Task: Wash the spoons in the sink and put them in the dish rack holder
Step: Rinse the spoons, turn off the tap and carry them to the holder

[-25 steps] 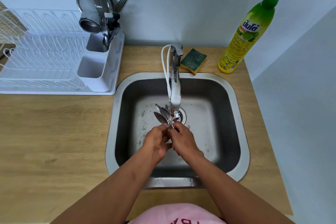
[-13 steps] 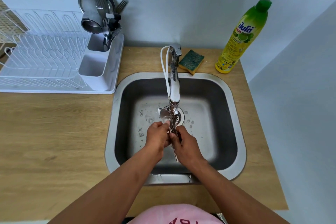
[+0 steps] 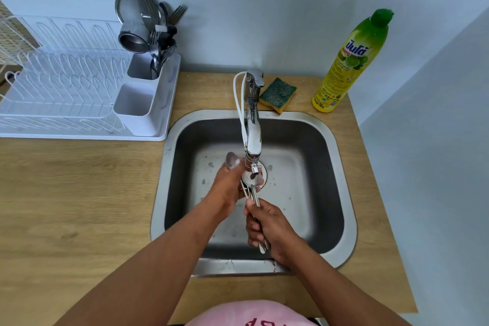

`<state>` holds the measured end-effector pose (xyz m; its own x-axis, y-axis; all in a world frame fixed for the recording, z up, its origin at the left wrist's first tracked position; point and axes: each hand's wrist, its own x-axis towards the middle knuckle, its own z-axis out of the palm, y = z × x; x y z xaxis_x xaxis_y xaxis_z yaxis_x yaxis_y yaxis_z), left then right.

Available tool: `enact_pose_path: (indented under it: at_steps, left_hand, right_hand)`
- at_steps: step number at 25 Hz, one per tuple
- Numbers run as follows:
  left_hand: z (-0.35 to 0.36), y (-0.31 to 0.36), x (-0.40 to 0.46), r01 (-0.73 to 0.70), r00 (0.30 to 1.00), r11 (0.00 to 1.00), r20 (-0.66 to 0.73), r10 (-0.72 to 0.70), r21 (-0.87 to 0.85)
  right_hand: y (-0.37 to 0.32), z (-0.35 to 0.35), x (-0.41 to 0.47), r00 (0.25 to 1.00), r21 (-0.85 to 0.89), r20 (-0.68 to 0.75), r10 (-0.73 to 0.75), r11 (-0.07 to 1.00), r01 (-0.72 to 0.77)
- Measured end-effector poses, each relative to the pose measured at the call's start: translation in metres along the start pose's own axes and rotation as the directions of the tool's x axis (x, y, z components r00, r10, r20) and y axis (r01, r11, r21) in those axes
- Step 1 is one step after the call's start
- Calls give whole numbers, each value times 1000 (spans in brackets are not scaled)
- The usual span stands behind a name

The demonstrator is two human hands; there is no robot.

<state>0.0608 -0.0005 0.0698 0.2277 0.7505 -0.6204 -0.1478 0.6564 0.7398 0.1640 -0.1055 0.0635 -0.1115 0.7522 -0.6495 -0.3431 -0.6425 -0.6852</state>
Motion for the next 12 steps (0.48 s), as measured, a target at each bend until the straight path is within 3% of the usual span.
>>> enact_pose_path:
  at_steps: [2,5,9,12]
  left_hand:
    - [-8,10,11,28,1000,992,17,-26,-123]
    - [-3,5,13,75,995,995,68,-70,-71]
    - [0,-1,11,129,991,986,42,-126,-102]
    - [-7,0,5,190,971,966,176,-159,-174]
  right_hand:
    - [0,-1,-2,1000,-3,-4,18,1000,-18]
    - [-5,3,2,998,-72,-39,59,995,-62]
    - [-15,8,8,997,-40,-14,82,996,-82]
    - [-19,4,11,998,61,17,57,996,-58]
